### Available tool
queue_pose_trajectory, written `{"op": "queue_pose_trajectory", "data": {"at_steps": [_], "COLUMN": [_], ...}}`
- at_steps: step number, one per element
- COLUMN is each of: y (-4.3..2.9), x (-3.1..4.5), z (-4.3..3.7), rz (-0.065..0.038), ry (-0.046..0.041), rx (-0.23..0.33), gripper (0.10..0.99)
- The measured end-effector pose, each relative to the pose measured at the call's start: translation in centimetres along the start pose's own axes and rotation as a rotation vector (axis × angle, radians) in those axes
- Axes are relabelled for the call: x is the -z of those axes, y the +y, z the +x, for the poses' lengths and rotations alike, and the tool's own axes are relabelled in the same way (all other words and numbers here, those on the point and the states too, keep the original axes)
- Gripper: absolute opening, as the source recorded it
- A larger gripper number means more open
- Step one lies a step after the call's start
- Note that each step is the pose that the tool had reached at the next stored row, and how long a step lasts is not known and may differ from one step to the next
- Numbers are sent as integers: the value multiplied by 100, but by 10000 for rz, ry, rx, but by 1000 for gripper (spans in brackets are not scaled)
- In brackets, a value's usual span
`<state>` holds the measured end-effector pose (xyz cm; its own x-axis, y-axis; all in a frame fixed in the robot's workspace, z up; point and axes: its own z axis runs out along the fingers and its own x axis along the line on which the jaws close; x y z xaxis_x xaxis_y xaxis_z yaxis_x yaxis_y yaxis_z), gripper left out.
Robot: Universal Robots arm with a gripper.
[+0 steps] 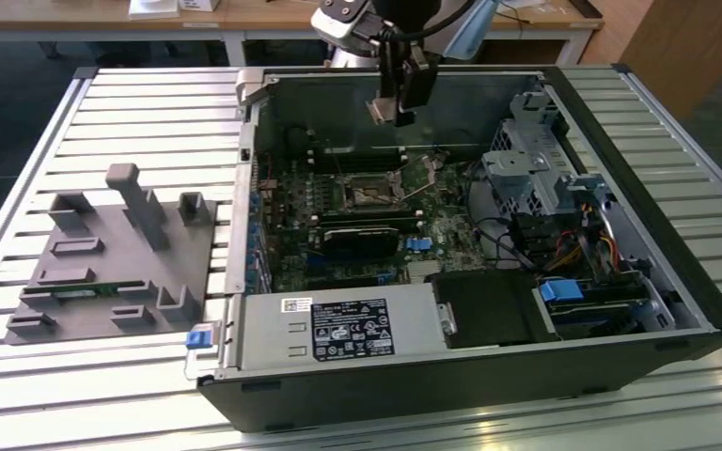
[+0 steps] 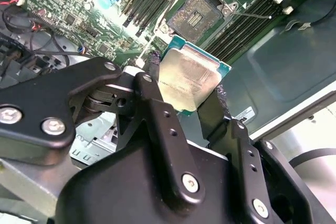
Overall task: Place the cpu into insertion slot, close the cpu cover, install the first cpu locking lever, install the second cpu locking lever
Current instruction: 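Place the cpu into insertion slot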
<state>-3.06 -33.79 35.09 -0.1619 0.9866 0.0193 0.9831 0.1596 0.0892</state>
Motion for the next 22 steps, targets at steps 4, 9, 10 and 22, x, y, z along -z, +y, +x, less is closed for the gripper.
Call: {"op": "queue_pose_trajectory", "data": {"at_steps": [4,9,10,22], "y": [-3,-8,-9,-18], "x": [-32,-80,-94,-217], "z": [-1,-2,-2,8], "rz": [-1,0,-1,-22], "ry": [-3,-3,-3,-105], "rx": [-31,-32,-32,-1170], "gripper": [541,541,541,541]}}
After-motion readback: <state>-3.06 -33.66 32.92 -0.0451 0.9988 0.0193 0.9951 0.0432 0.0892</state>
